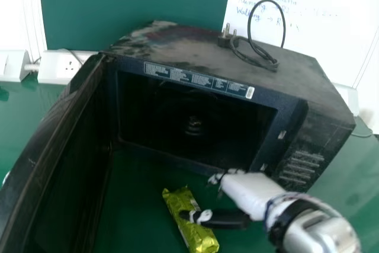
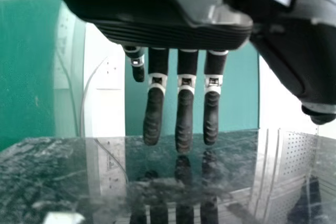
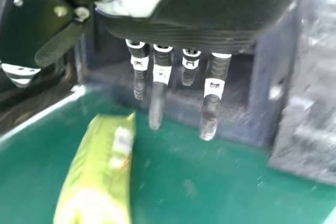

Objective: Put biscuit inside oven

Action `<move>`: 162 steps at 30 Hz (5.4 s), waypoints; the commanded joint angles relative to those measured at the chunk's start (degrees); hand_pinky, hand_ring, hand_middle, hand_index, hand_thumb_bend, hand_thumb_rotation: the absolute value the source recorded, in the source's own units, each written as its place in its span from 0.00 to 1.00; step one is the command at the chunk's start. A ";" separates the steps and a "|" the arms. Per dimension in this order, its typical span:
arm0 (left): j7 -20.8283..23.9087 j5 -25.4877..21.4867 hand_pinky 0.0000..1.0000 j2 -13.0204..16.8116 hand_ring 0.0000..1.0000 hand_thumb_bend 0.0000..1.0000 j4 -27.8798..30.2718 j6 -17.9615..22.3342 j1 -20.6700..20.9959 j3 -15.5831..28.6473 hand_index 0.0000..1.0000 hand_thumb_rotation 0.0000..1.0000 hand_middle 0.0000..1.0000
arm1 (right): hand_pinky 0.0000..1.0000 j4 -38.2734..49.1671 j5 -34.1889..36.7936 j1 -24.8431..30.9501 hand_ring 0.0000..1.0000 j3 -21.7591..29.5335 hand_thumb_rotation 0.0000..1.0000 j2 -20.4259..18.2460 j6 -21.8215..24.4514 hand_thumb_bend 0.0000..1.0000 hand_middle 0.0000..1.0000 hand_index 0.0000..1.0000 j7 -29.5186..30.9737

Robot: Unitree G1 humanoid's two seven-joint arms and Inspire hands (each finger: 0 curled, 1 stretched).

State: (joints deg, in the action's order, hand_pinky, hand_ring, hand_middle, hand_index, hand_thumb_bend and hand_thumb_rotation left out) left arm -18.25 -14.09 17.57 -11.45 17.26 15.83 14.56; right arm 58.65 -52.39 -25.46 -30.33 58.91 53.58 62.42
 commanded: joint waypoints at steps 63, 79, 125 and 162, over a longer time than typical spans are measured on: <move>0.61 0.61 0.24 0.20 0.31 0.51 2.53 -2.23 -0.49 -0.08 0.49 0.06 0.39 | 0.61 -6.32 -39.22 16.79 0.81 23.61 0.68 -54.09 -49.89 0.94 0.90 0.94 23.83; 1.02 0.72 0.23 0.07 0.31 0.51 4.09 -3.14 -0.97 -0.24 0.49 0.06 0.39 | 0.46 -14.38 -42.51 17.69 0.66 23.12 0.67 -55.52 -49.55 0.95 0.81 0.93 19.06; 1.99 1.38 0.23 -0.11 0.30 0.51 6.51 -4.48 -1.13 -1.02 0.49 0.06 0.38 | 0.46 -21.77 -44.41 22.00 0.64 17.07 0.61 -55.48 -48.58 0.95 0.74 0.85 13.72; 2.55 2.85 0.24 -0.38 0.31 0.52 4.58 -3.36 0.32 -1.57 0.48 0.06 0.39 | 0.59 -18.07 -60.46 25.76 0.78 1.01 0.28 -55.18 -59.12 0.73 0.86 0.83 12.66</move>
State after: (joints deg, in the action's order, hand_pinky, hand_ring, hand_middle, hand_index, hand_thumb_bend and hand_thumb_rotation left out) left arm -16.03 -11.80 17.38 -7.01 13.87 15.97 13.46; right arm 43.68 -113.18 -1.80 -28.12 4.34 -4.32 72.62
